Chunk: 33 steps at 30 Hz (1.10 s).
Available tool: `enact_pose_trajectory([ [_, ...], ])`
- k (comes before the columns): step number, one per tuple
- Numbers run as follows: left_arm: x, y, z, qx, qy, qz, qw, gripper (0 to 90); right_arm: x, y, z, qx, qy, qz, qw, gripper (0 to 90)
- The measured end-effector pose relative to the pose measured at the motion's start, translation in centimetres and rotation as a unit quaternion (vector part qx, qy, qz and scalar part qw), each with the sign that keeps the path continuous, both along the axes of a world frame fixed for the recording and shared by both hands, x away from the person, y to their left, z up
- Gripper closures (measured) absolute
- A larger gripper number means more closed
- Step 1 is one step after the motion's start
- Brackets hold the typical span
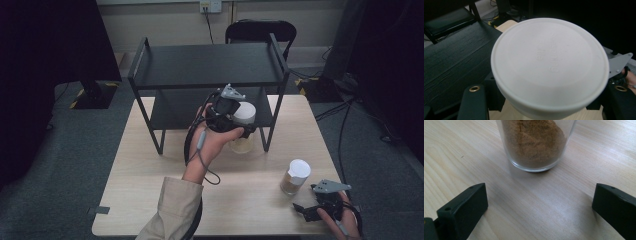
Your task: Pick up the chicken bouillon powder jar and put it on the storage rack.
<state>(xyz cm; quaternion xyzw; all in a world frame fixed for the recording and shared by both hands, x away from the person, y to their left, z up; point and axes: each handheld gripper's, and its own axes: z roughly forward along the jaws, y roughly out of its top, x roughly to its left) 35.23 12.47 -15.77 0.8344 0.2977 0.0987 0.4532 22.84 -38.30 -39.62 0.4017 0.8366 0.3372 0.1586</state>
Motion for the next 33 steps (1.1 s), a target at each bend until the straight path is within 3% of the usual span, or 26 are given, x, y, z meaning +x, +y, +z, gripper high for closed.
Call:
enact_pose_trajectory([
  [11,-0.2,-1.1,3.1,0.009,-0.01,0.0,0.9999,34.9,0.0,0.0,0.0,0.0,0.0,0.0,1.0,0.0],
  [33,0.9,-1.6,8.6,0.012,-0.026,0.007,0.9996,34.9,0.0,0.0,0.0,0.0,0.0,0.001,1.0,0.0],
])
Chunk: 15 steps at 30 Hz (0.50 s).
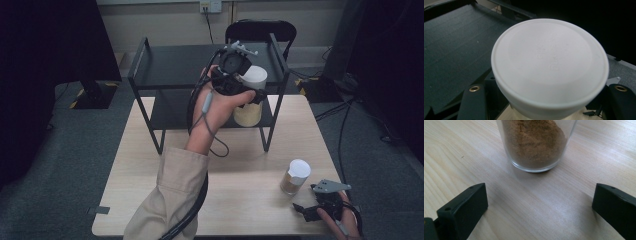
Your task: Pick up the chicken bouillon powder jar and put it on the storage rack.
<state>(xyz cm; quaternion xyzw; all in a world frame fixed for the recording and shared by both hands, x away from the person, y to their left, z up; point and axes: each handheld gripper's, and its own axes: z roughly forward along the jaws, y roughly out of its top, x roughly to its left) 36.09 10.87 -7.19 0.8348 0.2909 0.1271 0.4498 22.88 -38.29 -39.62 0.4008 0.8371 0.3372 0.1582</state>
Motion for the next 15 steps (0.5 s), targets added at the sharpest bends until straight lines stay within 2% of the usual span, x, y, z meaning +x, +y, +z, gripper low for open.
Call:
enact_pose_trajectory([
  [7,0.2,-0.4,1.9,0.0,-0.007,0.004,1.0,34.9,0.0,0.0,0.0,0.0,0.0,0.0,1.0,0.0],
  [15,0.7,-0.6,4.0,-0.004,-0.006,0.012,0.9999,34.9,0.0,0.0,0.0,0.0,0.0,0.0,1.0,0.0],
])
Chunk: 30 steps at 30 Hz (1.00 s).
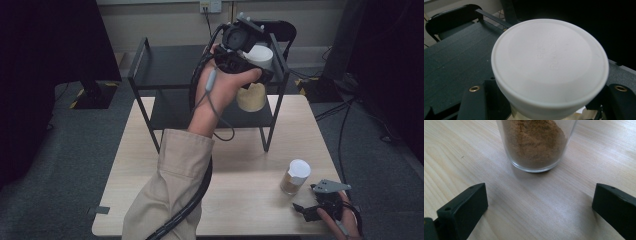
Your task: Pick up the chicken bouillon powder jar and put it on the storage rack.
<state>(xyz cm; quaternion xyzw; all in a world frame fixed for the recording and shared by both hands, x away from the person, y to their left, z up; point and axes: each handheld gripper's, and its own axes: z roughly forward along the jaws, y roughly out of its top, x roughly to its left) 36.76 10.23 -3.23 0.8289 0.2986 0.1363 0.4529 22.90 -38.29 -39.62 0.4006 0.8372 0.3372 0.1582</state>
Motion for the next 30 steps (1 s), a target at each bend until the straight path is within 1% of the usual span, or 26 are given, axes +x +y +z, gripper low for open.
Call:
enact_pose_trajectory([
  [4,0.2,0.0,0.6,0.0,-0.003,0.006,1.0,34.9,0.0,0.0,0.0,0.0,0.0,0.0,1.0,0.0],
  [5,0.3,0.0,1.0,0.001,-0.003,0.011,0.9999,34.9,0.0,0.0,0.0,0.0,0.0,0.0,1.0,0.0],
  [7,0.4,0.1,1.2,0.001,-0.003,0.013,0.9999,34.9,0.0,0.0,0.0,0.0,0.0,0.0,1.0,0.0],
  [8,0.7,0.1,1.5,0.0,-0.004,0.018,0.9998,34.9,0.0,0.0,0.0,0.0,0.0,0.0,1.0,0.0],
  [11,0.9,0.1,1.9,0.001,-0.005,0.023,0.9997,34.8,0.0,0.0,0.0,0.0,0.0,0.0,1.0,0.0],
  [12,1.2,0.2,2.1,-0.001,-0.002,0.031,0.9995,34.9,0.0,0.0,0.0,0.0,0.0,0.0,1.0,0.0],
  [14,1.4,0.2,2.2,0.0,-0.002,0.034,0.9994,34.9,0.0,0.0,0.0,0.0,0.0,0.0,1.0,0.0],
  [16,1.8,0.2,2.4,0.002,-0.001,0.046,0.9989,34.9,0.0,0.0,0.0,0.0,0.0,0.0,1.0,0.0],
  [17,1.8,0.2,2.4,0.002,-0.001,0.046,0.9989,34.9,0.0,0.0,0.0,0.0,0.0,0.0,1.0,0.0],
  [19,2.2,0.1,2.4,0.002,-0.001,0.055,0.9985,34.9,0.0,0.0,0.0,0.0,0.0,0.0,1.0,0.0],
  [28,4.1,-0.3,2.4,0.01,0.005,0.083,0.9965,34.9,0.0,0.0,0.0,0.0,-0.001,0.001,1.0,0.0],
  [30,4.4,-0.4,2.3,0.007,0.007,0.09,0.9959,34.9,0.0,0.0,0.0,-0.001,-0.001,0.001,1.0,0.0],
])
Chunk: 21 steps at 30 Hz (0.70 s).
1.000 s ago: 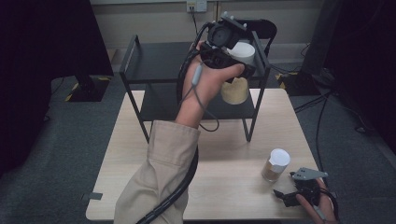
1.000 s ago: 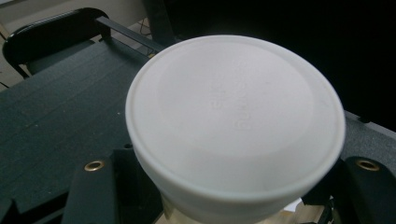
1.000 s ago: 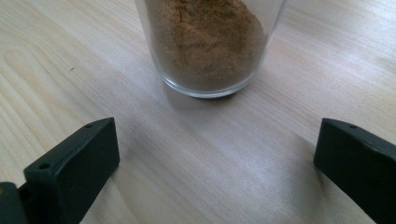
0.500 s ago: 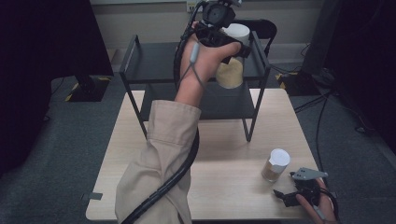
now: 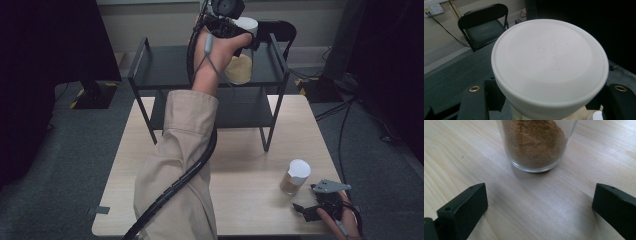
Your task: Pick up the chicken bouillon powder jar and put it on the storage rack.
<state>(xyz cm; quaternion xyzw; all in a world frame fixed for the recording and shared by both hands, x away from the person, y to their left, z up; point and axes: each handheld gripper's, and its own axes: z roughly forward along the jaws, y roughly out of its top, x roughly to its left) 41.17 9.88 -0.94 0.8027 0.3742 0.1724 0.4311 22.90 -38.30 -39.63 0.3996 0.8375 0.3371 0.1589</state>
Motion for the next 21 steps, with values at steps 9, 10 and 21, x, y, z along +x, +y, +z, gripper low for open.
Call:
enact_pose_trajectory([
  [9,1.3,-1.0,-0.8,0.005,-0.001,0.024,0.9997,34.9,0.0,0.0,0.0,0.0,0.001,-0.001,1.0,0.0],
  [10,1.4,-1.1,-0.9,0.005,-0.002,0.028,0.9996,34.9,0.0,0.0,0.0,0.0,0.001,-0.001,1.0,0.0],
  [21,2.2,-0.8,-1.8,-0.001,-0.004,0.055,0.9985,34.9,0.0,0.0,0.0,0.0,0.001,0.0,1.0,0.0],
])
